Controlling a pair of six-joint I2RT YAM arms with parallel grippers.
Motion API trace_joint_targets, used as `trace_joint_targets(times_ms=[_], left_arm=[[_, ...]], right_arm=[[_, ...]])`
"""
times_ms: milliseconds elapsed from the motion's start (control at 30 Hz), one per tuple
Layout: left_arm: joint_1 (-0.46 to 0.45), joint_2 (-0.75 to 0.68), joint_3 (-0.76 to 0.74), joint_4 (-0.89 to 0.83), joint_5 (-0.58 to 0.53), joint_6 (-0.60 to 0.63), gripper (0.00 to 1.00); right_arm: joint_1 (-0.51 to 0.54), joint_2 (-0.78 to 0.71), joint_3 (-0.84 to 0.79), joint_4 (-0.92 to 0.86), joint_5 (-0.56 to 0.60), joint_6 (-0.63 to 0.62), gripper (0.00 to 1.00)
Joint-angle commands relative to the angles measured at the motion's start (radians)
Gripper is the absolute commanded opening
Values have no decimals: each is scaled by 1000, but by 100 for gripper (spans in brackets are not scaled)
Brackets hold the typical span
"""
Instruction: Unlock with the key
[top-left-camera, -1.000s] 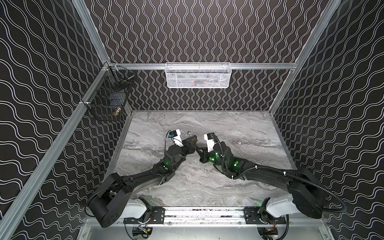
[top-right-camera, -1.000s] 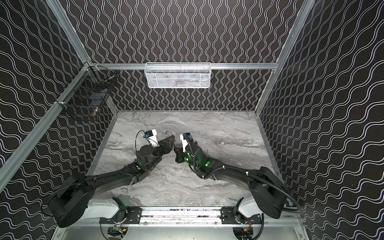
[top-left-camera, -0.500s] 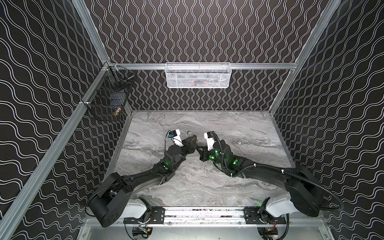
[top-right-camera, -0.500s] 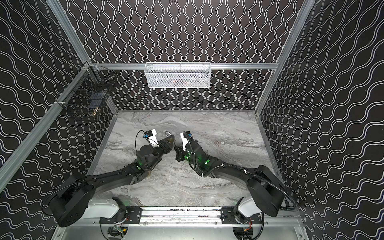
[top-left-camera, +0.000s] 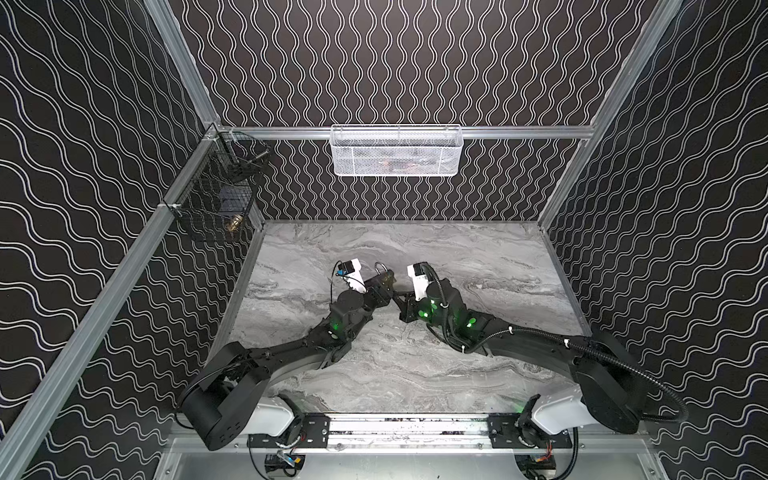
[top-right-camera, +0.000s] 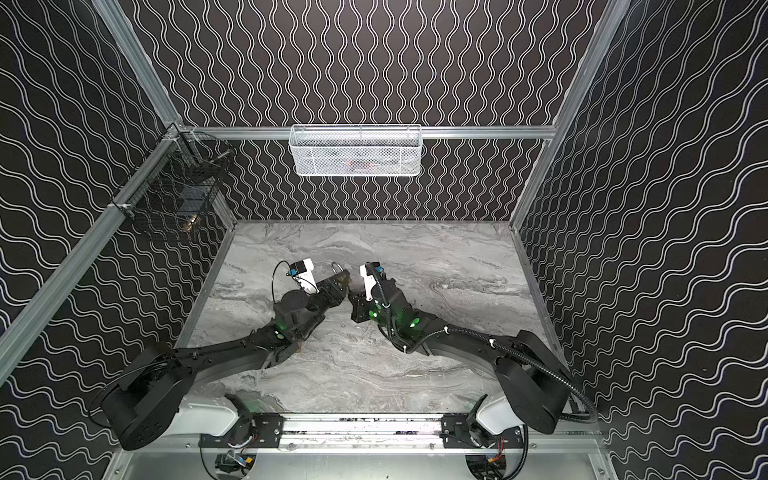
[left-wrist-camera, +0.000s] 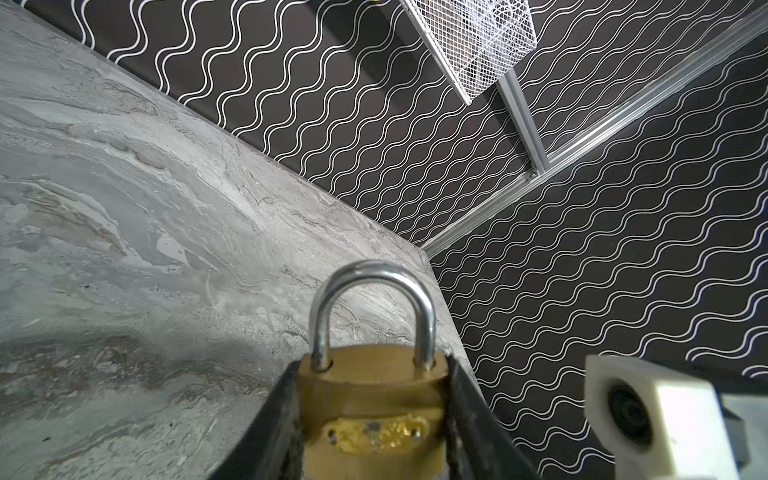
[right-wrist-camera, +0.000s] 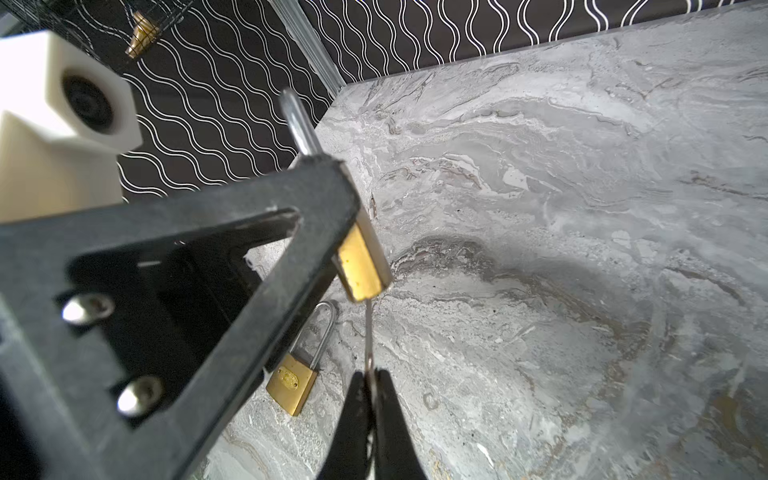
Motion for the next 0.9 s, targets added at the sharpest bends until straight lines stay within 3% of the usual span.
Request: trace_joint_targets(times_ms=[0, 533, 867], left_arm=[[-2, -5, 0, 53, 16, 5, 22], [-2, 12, -9, 50, 90, -38, 20], [-2, -1, 23, -35, 184, 33, 14]], right_arm=[[2, -8, 3, 53, -9, 0, 0], [-3, 3, 45, 54, 46, -29, 0], [-36, -25, 43, 70, 30, -60, 0]])
